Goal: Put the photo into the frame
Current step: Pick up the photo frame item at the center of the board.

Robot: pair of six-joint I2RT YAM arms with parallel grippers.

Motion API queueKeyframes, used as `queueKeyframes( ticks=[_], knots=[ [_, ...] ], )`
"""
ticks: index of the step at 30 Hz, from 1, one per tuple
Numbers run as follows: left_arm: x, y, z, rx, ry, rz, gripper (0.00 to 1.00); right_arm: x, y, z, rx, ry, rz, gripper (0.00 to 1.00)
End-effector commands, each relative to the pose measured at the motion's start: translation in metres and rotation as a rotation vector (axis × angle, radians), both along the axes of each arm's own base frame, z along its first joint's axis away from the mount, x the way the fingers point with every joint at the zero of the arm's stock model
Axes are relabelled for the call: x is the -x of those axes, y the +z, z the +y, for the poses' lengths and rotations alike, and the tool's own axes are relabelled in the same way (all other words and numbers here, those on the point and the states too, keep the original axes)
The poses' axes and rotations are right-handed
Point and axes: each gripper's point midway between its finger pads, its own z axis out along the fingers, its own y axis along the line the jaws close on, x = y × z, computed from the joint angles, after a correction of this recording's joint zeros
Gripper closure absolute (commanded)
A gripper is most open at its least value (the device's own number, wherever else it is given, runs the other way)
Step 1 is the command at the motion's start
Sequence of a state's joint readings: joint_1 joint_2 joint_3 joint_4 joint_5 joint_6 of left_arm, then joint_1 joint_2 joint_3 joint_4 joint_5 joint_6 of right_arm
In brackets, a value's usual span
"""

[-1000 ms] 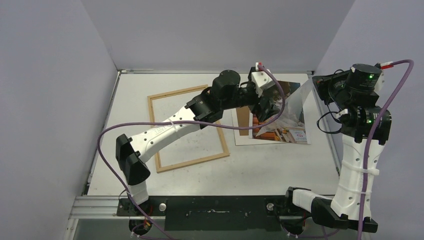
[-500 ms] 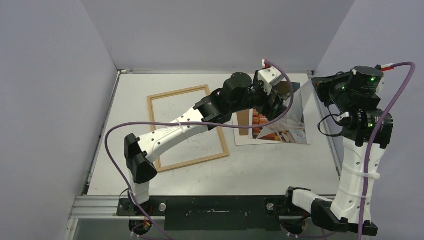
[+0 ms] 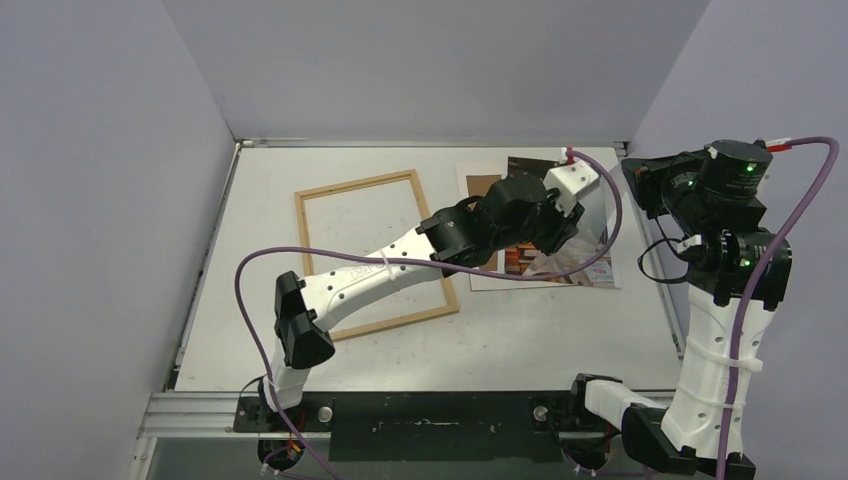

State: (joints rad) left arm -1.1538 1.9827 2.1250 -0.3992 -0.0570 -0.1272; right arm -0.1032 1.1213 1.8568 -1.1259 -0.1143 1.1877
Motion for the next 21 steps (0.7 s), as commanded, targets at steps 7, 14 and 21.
queueKeyframes(
  ticks=[7, 14, 21],
  knots=[
    [-0.001, 0.041, 0.018, 0.03, 0.051, -0.084, 1.0, 0.008, 0.009, 0.008, -0.054, 0.015, -0.042, 0.95],
    [0.006, 0.048, 0.031, 0.005, 0.006, -0.11, 1.0, -0.001, 0.038, 0.017, -0.041, 0.077, -0.183, 0.35],
    [0.007, 0.07, 0.058, 0.015, -0.018, -0.052, 1.0, -0.016, 0.099, 0.046, 0.18, 0.334, -0.442, 0.14]
  ],
)
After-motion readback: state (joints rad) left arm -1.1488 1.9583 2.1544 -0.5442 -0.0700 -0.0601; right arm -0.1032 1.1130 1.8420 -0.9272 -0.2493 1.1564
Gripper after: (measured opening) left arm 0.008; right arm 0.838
